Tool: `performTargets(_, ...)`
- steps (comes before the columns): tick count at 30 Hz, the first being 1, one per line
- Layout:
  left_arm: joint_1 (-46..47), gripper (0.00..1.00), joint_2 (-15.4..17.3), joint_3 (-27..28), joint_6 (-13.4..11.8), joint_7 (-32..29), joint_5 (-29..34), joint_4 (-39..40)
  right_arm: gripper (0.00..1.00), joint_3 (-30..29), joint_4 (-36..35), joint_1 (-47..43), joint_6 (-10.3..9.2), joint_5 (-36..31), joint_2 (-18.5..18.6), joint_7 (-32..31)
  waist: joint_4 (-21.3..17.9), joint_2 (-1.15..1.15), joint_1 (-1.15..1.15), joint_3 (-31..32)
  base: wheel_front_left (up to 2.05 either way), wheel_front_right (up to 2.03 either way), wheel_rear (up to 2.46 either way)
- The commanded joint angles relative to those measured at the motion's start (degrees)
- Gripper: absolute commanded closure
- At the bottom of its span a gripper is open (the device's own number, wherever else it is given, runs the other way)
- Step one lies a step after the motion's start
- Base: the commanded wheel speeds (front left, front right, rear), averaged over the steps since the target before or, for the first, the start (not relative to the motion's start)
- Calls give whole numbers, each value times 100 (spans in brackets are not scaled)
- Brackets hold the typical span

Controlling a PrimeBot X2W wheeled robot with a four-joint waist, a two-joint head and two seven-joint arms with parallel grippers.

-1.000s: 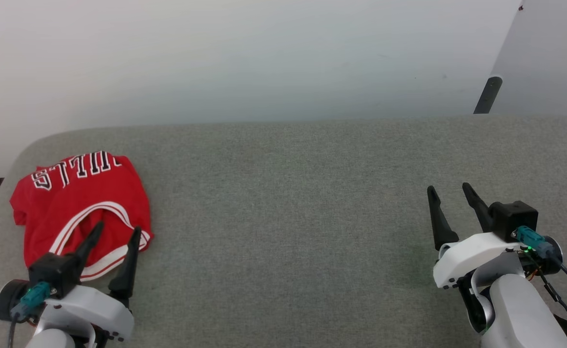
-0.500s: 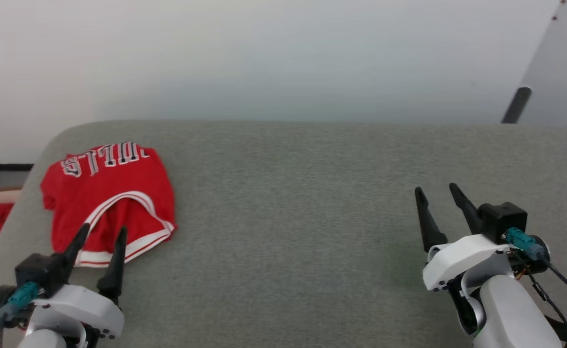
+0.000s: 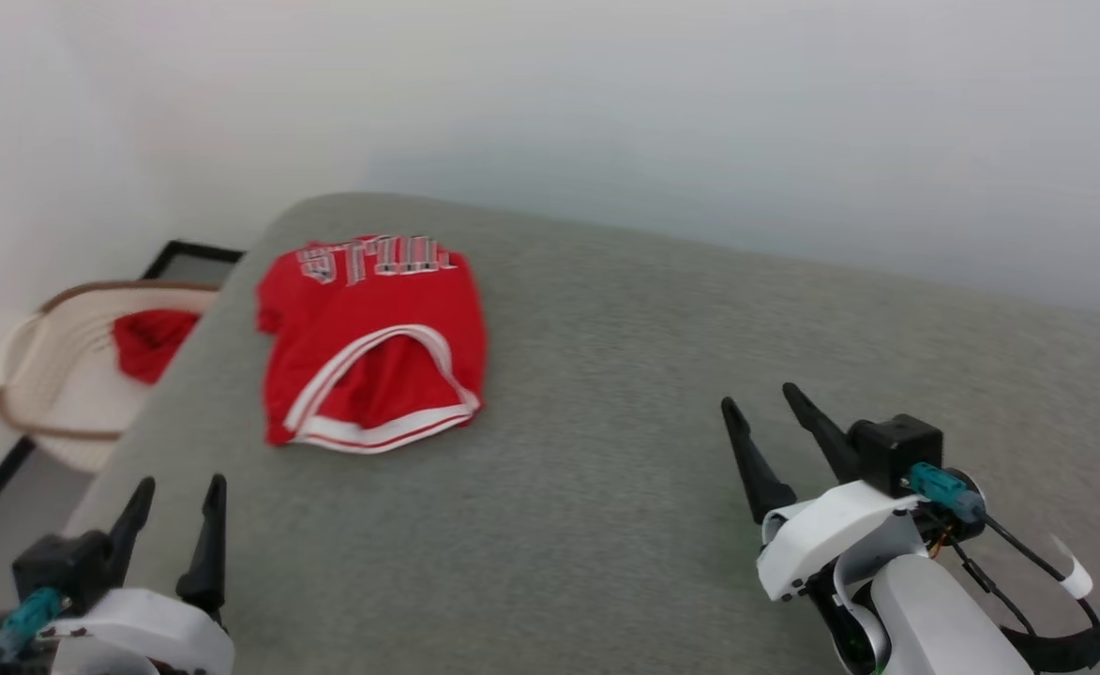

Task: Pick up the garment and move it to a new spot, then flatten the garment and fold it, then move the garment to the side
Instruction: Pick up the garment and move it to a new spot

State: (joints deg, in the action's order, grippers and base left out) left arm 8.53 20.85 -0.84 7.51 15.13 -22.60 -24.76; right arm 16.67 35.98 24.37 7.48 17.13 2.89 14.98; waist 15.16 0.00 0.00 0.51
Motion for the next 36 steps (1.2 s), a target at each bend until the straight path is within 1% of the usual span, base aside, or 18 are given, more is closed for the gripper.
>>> performTargets(1, -77, 0, -13, 55, -4, -1, 39, -11, 0, 55, -15, -10, 2, 55, -2, 30, 679, 0, 0, 46, 0, 0, 0)
performTargets(5, -174, 0, -116, 146, -5, -1, 91, 23, 0, 225, -22, -9, 2, 214, -2, 29, 1209, 0, 0, 71, 0, 0, 0)
performTargets(7, -253, 0, -131, 307, -7, -1, 96, 61, 0, 410, -14, 91, 2, 297, -12, 28, 1355, 0, 0, 15, 0, 0, 0)
performTargets(12, -414, 0, -247, 807, -6, -1, 126, 240, 0, 944, 136, 504, 2, 578, 3, 18, 1512, 0, 0, -192, 0, 0, 0)
performTargets(18, -582, 0, -380, 1326, -6, -1, 92, 413, 0, 1529, 340, 952, 2, 961, 3, 19, 1607, 0, 0, -333, 0, 0, 0)
performTargets(24, -694, 0, -403, 1472, -6, -1, 71, 503, 0, 1782, 433, 1160, 2, 1205, 3, 19, 1612, 0, 0, -360, -2, -2, -2)
performTargets(26, -657, 0, -373, 1379, -6, -1, 55, 510, 0, 1731, 431, 1164, 2, 1229, 3, 19, 1594, 0, 0, -364, 0, 0, 0)
performTargets(29, -494, 0, -275, 1061, -6, -1, 33, 532, 0, 1481, 438, 1073, 2, 1120, 6, 19, 1542, 0, 0, -366, 0, 0, 0)
performTargets(32, -191, 0, -91, 419, -7, -1, 97, 441, 0, 1076, 441, 889, 2, 842, 4, 19, 1476, 0, 0, -420, 0, 0, 0)
performTargets(35, 341, 0, 93, -329, -7, -1, -10, 269, 0, 595, 320, 688, 2, 505, 1, 19, 1405, 0, 0, -507, 0, 0, 0)
performTargets(36, 507, 0, 166, -517, -7, -1, -130, 201, 0, 531, 250, 632, 2, 411, -5, 19, 1321, 0, 0, -575, 0, 0, 0)
